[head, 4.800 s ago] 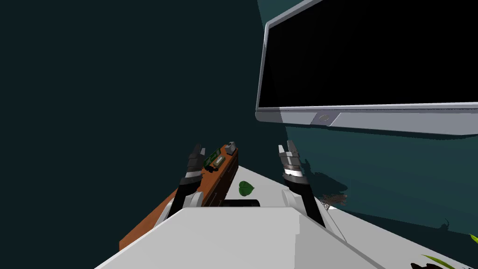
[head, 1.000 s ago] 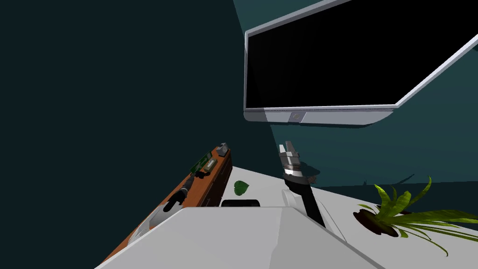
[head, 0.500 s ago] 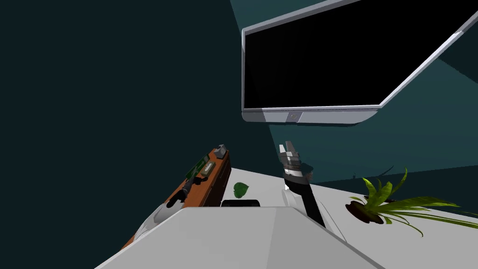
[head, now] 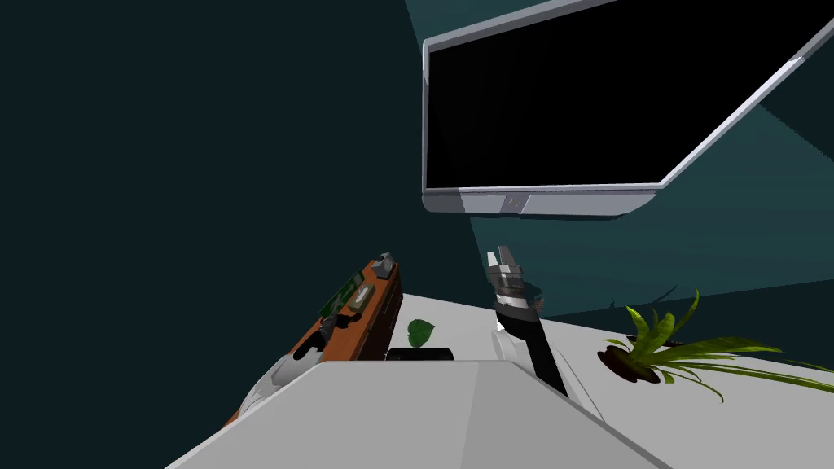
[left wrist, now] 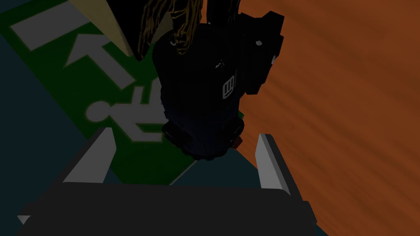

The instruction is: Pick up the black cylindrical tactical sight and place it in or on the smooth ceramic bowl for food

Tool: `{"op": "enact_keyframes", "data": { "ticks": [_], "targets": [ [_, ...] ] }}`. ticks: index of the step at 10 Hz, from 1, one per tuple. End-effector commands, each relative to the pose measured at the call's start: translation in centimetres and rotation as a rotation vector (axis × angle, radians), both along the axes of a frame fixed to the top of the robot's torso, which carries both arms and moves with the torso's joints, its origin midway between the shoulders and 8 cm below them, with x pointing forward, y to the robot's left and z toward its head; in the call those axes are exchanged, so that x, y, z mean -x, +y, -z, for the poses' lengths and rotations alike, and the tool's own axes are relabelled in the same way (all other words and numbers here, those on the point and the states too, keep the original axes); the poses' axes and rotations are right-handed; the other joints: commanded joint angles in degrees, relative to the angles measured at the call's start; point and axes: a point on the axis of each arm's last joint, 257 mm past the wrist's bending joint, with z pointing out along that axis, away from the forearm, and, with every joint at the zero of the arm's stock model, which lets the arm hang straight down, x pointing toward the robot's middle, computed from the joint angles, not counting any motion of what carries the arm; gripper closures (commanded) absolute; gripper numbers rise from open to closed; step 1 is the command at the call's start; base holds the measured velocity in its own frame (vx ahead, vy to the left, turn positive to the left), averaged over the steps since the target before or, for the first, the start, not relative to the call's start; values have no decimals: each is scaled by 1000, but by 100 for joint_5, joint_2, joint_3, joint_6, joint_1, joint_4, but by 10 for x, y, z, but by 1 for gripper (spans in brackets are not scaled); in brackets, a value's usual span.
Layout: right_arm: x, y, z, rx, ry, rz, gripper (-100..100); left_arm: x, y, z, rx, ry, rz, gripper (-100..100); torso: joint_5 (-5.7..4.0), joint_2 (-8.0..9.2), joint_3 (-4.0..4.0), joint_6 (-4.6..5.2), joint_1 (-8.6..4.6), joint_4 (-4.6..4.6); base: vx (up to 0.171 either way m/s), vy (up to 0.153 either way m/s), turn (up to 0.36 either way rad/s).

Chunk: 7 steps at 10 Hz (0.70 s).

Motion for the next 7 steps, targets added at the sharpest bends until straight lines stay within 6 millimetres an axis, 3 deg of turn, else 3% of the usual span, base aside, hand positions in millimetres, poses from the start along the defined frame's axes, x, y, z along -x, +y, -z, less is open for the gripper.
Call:
{"op": "enact_keyframes", "data": {
  "ticks": [1,4,5,7],
  "targets": [
    [0,0,0,0,0,0,0,2,-4,5,0,-1,4,-100,0,0,0,0,0,0,41,27,32],
    [0,0,0,0,0,0,0,3,-8,11,1,0,6,-100,4,-28,-16,0,20,-6,70,49,19],
    [0,0,0,0,0,0,0,4,-8,11,0,0,7,100,1,-17,-9,3,10,-1,1,4,14],
    [0,0,0,0,0,0,0,5,-8,12,1,3,5,100,-5,-1,3,8,-5,7,0,0,0]
  ]
}}
